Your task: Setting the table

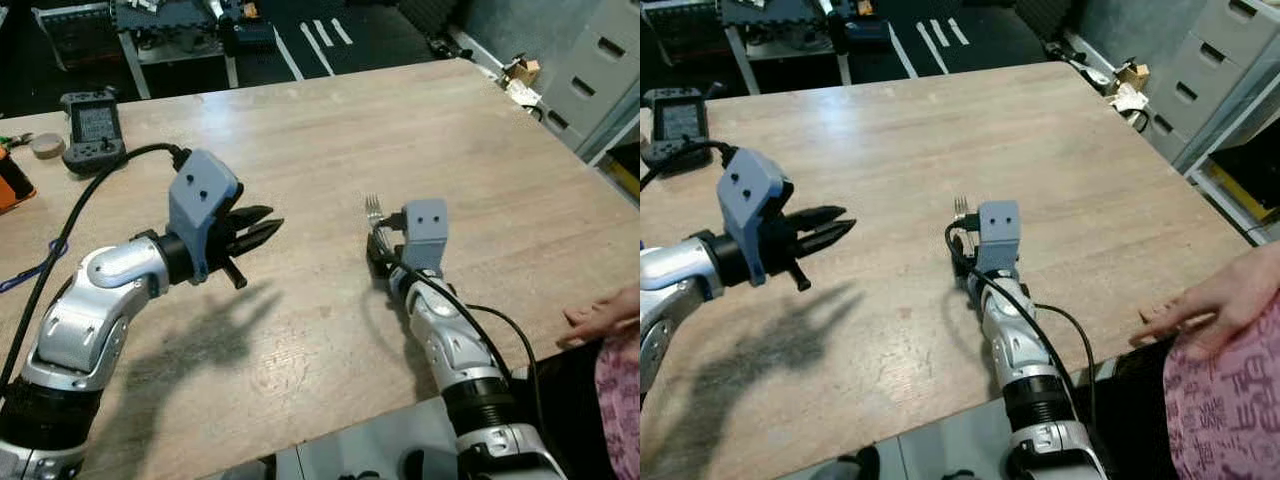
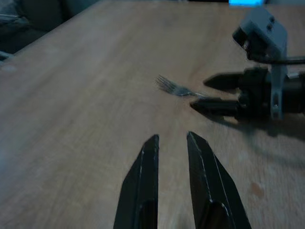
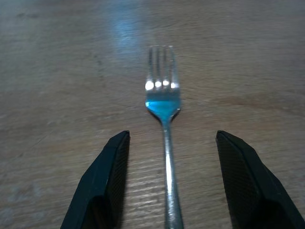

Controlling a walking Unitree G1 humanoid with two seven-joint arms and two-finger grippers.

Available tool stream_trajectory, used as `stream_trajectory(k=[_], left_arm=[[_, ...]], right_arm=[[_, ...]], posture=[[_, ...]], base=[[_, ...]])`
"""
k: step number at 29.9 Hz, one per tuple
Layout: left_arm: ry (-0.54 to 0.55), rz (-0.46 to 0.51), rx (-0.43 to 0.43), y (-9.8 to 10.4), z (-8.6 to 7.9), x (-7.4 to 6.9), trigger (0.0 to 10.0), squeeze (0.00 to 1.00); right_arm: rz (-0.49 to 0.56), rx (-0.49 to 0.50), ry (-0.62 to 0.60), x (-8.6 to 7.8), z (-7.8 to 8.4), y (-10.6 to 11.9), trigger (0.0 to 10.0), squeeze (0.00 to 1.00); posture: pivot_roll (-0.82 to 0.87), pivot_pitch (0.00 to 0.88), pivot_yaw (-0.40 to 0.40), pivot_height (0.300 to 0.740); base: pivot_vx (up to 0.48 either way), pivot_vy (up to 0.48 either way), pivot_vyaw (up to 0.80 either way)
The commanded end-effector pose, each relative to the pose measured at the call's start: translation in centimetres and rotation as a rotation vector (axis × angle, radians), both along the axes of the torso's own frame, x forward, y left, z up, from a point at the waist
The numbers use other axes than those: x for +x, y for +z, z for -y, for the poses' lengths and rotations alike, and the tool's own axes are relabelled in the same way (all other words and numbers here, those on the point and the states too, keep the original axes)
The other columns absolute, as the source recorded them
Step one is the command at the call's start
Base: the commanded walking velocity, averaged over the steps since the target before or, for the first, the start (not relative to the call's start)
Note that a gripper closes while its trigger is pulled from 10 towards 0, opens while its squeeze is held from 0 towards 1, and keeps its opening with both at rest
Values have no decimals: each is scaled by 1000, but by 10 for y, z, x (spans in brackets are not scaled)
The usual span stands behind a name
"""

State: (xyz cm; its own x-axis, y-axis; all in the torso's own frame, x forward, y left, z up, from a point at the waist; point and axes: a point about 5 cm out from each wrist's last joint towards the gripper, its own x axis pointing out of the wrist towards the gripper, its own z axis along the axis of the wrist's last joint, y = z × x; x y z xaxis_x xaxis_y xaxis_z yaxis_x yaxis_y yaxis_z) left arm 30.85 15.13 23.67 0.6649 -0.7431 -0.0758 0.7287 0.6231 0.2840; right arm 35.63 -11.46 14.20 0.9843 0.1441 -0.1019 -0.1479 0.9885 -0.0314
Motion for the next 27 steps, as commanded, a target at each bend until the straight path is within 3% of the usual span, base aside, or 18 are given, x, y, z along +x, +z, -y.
stream_trajectory(k=[1, 3, 4, 5, 6, 11, 18, 25, 27], left_arm=[[-43, -51, 14, -8, 0, 1, 10000, 0], [-58, -66, 23, -9, -1, 1, 10000, 0], [-82, -85, 43, -12, -2, -2, 10000, 0], [-82, -85, 43, -12, -2, -2, 10000, 0], [-92, -91, 53, -14, -2, -5, 10000, 0], [-87, -98, 49, -17, -5, -12, 10000, 0], [-62, -100, 35, -21, -6, -14, 10000, 0], [-39, -112, 9, -29, -3, -19, 10000, 0], [-19, -107, -1, -29, -3, -19, 10000, 0]], right_arm=[[-123, -40, 8, -7, -3, -28, 10000, 0], [-132, -38, -8, -7, -2, -29, 10000, 0], [-156, -36, -34, -8, 0, -33, 1686, 0], [-156, -36, -34, -8, 0, -33, 1686, 0], [-178, -34, -37, -9, 0, -37, 0, 0], [-230, -4, -41, -11, -1, -43, 0, 0], [-225, -26, -33, -10, -2, -42, 0, 0], [-178, 18, -52, -6, 0, -30, 0, 0], [-116, 66, -51, -5, -1, -18, 0, 0]], posture=[[123, 169, 44, 740], [123, 170, 46, 740], [126, 172, 51, 740], [126, 172, 51, 740], [127, 174, 52, 740], [132, 178, 46, 740], [129, 176, 41, 740], [128, 171, 38, 740], [129, 166, 38, 740]], base=[[0, 0, 0], [0, 0, 0], [0, 0, 0], [0, 0, 0], [0, 0, 0], [0, 0, 0], [0, 0, 0], [0, 0, 0], [0, 0, 0]])
